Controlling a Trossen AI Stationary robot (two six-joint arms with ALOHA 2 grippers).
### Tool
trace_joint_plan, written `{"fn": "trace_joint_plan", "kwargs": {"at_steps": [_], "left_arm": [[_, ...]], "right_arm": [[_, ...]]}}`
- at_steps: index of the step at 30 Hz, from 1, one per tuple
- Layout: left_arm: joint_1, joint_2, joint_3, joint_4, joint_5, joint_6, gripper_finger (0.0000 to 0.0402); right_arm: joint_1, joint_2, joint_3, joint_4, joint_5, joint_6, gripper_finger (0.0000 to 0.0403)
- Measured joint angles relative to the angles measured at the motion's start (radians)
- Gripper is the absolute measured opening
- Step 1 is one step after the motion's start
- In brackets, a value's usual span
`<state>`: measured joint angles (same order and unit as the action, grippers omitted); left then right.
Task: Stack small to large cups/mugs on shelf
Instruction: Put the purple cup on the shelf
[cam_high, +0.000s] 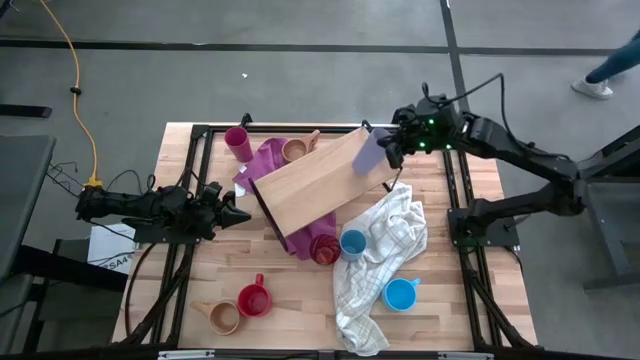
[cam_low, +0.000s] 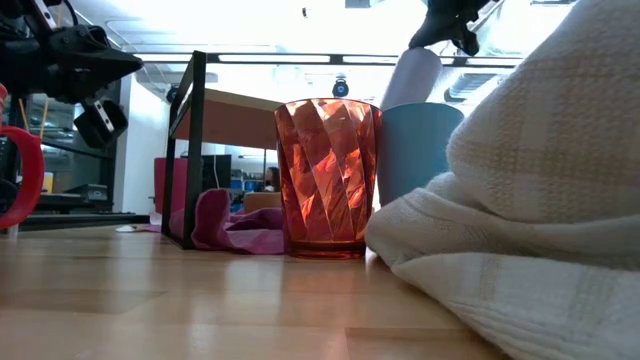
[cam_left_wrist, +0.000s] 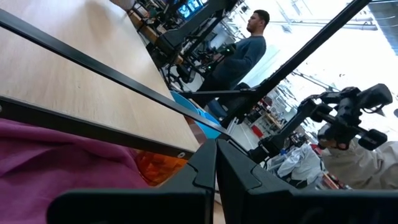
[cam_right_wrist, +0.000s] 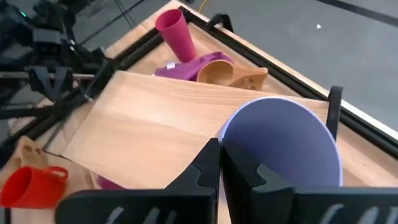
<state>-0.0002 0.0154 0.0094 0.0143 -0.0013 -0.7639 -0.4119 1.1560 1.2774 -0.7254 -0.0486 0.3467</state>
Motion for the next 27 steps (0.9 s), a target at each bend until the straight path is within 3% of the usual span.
{"fn": "trace_joint_plan", "kwargs": {"at_steps": [7, 13, 27], "left_arm": [[0.0, 0.0, 0.0, 0.0, 0.013, 0.0, 0.0001], [0.0, 0.0, 0.0, -0.003, 0.013, 0.0, 0.0001], [0.0, 0.0, 0.0, -0.003, 0.013, 0.007, 0.0001]], "right_arm": [[0.027, 0.002, 0.003, -0.029, 0.053, -0.012, 0.0], [0.047, 0.022, 0.093, -0.165, 0.128, -0.058, 0.0], [0.079, 0.118, 0.178, -0.269, 0.134, -0.113, 0.0]]}}
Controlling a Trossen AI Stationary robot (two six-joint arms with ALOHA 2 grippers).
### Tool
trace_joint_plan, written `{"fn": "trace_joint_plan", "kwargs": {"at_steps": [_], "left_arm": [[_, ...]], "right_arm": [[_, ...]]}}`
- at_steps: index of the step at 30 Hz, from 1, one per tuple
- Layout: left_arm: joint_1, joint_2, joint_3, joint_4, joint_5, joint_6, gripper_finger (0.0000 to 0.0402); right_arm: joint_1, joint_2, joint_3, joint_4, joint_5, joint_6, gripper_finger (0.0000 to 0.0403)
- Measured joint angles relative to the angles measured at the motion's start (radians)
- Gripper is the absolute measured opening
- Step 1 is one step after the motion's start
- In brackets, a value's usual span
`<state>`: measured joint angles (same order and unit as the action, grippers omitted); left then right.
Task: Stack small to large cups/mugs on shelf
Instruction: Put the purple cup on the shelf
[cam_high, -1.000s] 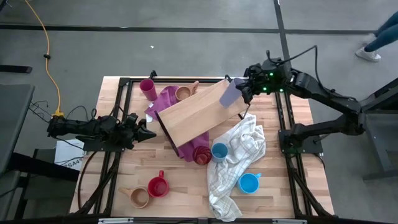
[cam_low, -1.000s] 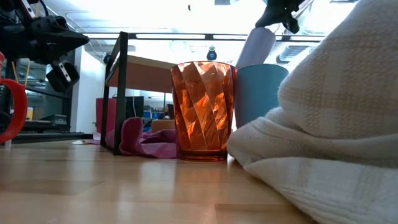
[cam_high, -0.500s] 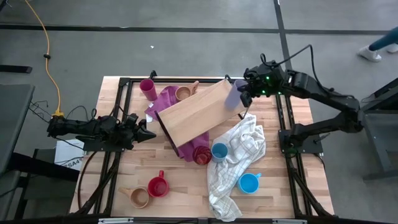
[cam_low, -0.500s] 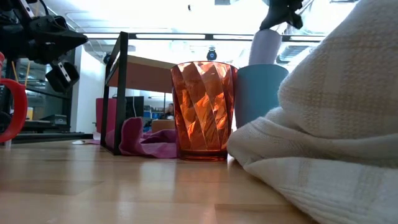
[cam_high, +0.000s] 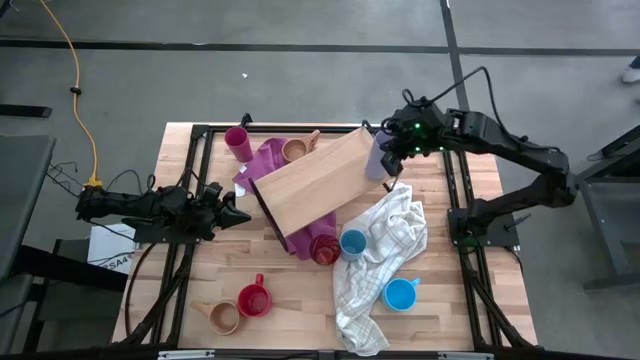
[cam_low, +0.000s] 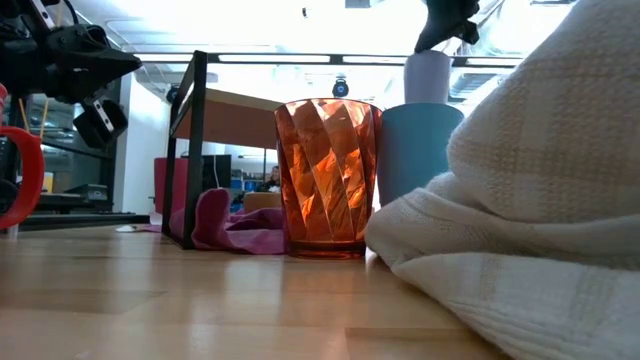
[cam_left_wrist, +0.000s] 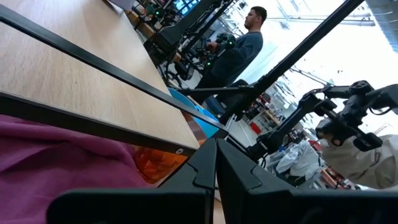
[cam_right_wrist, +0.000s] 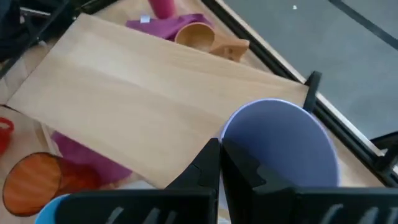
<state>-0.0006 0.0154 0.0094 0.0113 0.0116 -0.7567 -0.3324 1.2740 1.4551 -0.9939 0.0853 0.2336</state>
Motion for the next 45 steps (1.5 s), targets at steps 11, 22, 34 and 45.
{"fn": "trace_joint_plan", "kwargs": {"at_steps": [11, 22, 34, 45], "left_arm": [[0.0, 0.0, 0.0, 0.0, 0.0, 0.0, 0.0001], [0.0, 0.0, 0.0, 0.0, 0.0, 0.0, 0.0001], [0.0, 0.0, 0.0, 0.0, 0.001, 0.0, 0.0001], [0.0, 0.0, 0.0, 0.0, 0.001, 0.0, 0.0001]], "right_arm": [[0.021, 0.014, 0.0, -0.011, 0.013, -0.003, 0.0], [0.027, 0.014, 0.0, -0.011, -0.015, 0.009, 0.0], [0.047, 0.014, 0.0, -0.011, -0.017, 0.02, 0.0], [0.047, 0.014, 0.0, -0.017, -0.017, 0.02, 0.0]]}}
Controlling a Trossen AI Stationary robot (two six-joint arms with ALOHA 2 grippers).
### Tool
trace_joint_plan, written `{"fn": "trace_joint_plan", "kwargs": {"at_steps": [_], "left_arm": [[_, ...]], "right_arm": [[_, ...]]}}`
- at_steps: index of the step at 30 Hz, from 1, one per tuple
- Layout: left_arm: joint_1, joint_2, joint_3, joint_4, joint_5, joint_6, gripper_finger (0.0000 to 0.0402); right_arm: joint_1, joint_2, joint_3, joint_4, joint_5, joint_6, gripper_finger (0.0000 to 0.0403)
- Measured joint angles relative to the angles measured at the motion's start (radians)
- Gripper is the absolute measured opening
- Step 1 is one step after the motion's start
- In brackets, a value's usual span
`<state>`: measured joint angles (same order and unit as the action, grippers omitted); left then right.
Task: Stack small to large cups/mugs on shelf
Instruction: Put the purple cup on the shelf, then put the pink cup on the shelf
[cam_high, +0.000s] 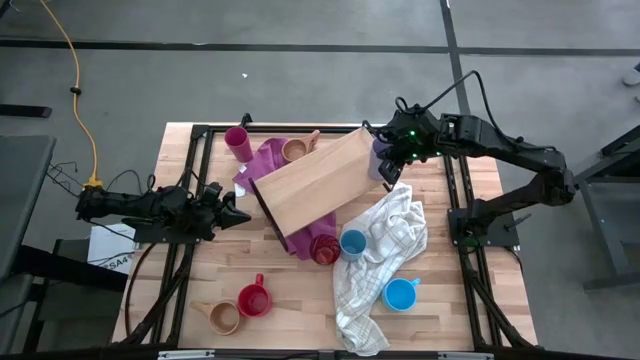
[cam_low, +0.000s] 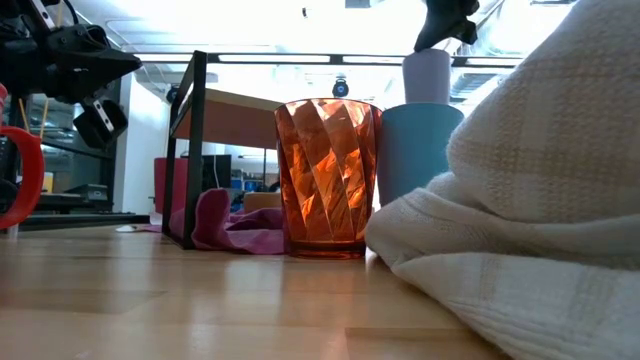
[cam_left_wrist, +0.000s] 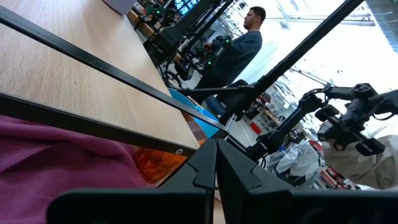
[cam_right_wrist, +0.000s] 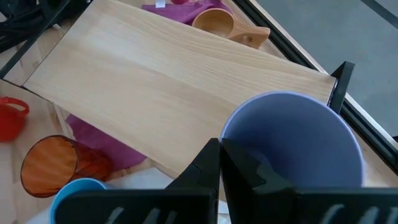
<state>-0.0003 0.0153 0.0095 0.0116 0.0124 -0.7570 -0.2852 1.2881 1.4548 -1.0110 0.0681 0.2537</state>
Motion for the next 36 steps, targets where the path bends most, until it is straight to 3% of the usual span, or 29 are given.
{"fn": "trace_joint_plan", "kwargs": {"at_steps": [13, 25, 36], "left_arm": [[0.0, 0.0, 0.0, 0.0, 0.0, 0.0, 0.0001], [0.0, 0.0, 0.0, 0.001, 0.019, 0.0, 0.0001], [0.0, 0.0, 0.0, 0.053, -0.016, 0.008, 0.0001]], "right_arm": [[0.0, 0.0, 0.0, -0.01, 0.0, 0.011, 0.0046], [0.0, -0.001, -0.001, 0.093, -0.019, 0.002, 0.0048], [-0.002, -0.05, -0.001, 0.409, -0.019, -0.031, 0.0048]]}}
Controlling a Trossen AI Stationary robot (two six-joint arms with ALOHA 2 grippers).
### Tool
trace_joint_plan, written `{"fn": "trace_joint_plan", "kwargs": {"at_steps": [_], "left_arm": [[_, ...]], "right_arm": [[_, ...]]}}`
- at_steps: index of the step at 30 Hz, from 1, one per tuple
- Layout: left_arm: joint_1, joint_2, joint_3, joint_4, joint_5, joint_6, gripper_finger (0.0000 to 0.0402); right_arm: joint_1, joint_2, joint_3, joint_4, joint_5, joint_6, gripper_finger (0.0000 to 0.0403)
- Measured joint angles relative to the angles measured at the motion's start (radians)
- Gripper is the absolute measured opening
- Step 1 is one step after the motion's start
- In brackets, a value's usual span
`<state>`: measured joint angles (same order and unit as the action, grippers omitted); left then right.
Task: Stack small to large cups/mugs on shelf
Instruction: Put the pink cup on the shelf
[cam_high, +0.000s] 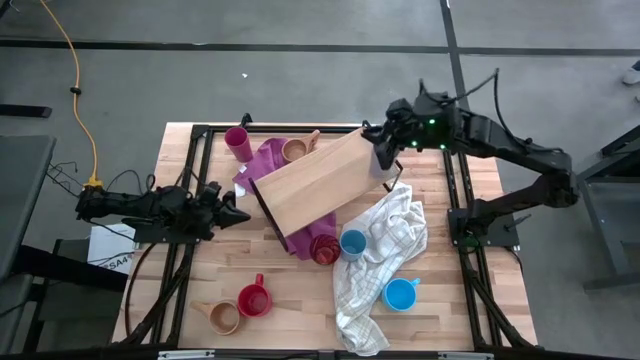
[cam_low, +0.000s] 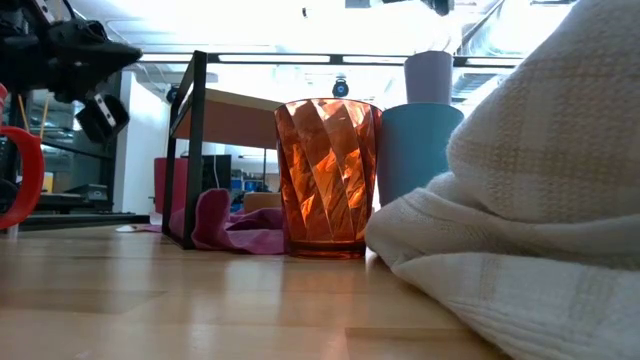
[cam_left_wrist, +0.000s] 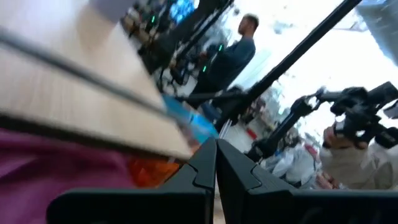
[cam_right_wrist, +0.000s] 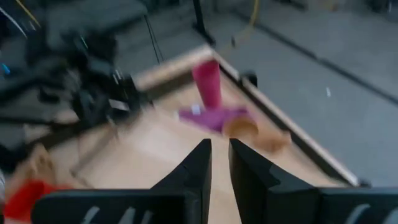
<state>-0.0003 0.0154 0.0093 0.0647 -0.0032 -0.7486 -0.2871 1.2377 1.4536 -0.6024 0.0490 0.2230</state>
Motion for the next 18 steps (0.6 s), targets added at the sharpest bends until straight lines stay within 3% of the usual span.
{"fn": "trace_joint_plan", "kwargs": {"at_steps": [4, 12, 15, 18], "left_arm": [[0.0, 0.0, 0.0, 0.205, -0.051, 0.118, 0.0001], [0.0, -0.001, 0.011, 0.717, -0.145, 0.496, 0.0001], [0.0, -0.001, 0.079, 0.69, -0.147, 0.602, 0.0001], [0.0, 0.0, 0.2, 0.503, -0.148, 0.69, 0.0001]], "right_arm": [[-0.001, -0.02, 0.0, 0.079, 0.007, 0.005, 0.0048], [0.002, -0.034, 0.0, 0.094, 0.029, 0.042, 0.0048], [0.007, -0.034, 0.0, 0.106, 0.029, 0.064, 0.0048], [0.007, -0.034, 0.0, 0.107, 0.029, 0.082, 0.0048]]}}
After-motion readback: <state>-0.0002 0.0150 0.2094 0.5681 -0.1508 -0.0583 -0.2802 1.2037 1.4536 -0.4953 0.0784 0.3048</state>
